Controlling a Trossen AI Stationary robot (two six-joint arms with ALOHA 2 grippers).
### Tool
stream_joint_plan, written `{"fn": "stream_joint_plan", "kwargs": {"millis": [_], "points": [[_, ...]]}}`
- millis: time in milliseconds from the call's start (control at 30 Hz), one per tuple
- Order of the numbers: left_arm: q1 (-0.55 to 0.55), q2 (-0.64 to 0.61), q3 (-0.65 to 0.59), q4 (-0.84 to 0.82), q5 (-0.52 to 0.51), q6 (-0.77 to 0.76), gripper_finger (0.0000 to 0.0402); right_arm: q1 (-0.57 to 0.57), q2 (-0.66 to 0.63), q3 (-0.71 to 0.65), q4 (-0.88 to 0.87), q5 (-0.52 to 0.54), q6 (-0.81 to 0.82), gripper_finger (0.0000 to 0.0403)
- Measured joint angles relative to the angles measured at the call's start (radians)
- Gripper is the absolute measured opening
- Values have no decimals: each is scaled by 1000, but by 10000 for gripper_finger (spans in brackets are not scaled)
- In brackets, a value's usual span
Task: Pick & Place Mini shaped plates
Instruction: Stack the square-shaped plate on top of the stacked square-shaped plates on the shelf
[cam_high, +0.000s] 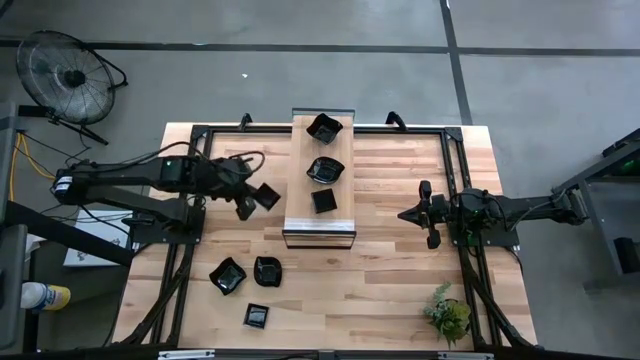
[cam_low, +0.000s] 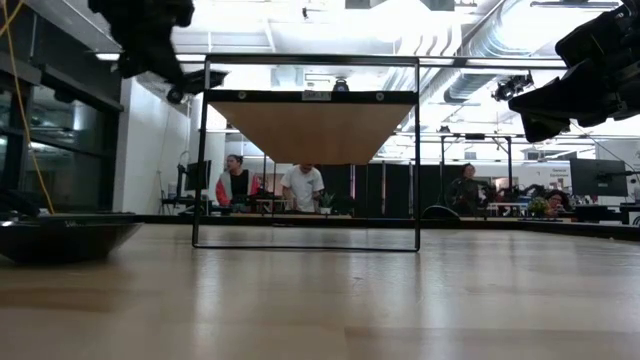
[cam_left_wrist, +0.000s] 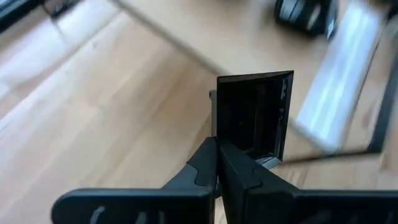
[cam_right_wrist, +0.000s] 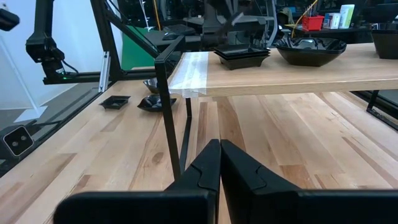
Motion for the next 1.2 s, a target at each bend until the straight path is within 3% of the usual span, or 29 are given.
{"fn": "stream_joint_plan", "kwargs": {"millis": [233, 633, 933, 1200], "points": [[-1, 44, 1, 205, 17, -102, 1, 0, 0, 0, 0, 0, 0, 5], [0, 227, 1, 577, 95, -180, 1, 0, 0, 0, 0, 0, 0, 4], [-1, 300, 1, 658, 102, -172, 1, 0, 0, 0, 0, 0, 0, 5], [0, 323, 8, 647, 150, -8, 1, 0, 0, 0, 0, 0, 0, 4]]}}
